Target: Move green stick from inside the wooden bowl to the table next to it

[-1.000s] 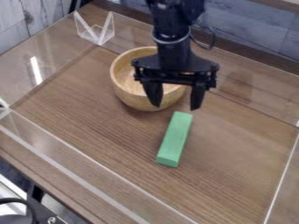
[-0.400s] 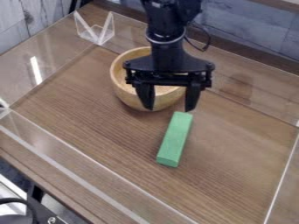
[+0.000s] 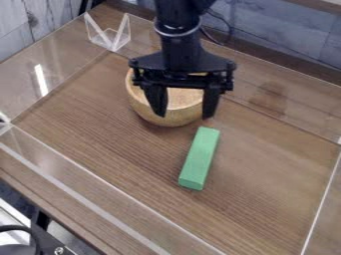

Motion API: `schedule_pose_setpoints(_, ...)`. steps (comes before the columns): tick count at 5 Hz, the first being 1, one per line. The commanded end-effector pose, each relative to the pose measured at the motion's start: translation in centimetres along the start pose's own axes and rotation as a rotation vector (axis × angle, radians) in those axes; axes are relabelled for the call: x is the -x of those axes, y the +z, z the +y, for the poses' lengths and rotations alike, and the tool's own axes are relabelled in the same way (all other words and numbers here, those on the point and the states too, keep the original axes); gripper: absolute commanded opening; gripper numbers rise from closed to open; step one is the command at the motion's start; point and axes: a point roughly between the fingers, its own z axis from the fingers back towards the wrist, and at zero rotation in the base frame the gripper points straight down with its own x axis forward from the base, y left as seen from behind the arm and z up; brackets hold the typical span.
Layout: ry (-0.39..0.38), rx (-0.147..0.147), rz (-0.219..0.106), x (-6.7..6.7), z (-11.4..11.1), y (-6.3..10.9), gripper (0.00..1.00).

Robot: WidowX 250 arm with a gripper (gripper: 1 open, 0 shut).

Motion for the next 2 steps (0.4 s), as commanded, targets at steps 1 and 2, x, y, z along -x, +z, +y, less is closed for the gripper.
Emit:
schedule_pose_setpoints(1, -0.006, 0.024, -0.055, -1.44, -1.16, 1.32, 1.00)
schedule_pose_setpoints(2, 0.002, 0.019, -0.048, -1.03, -0.82, 1.75, 1.00)
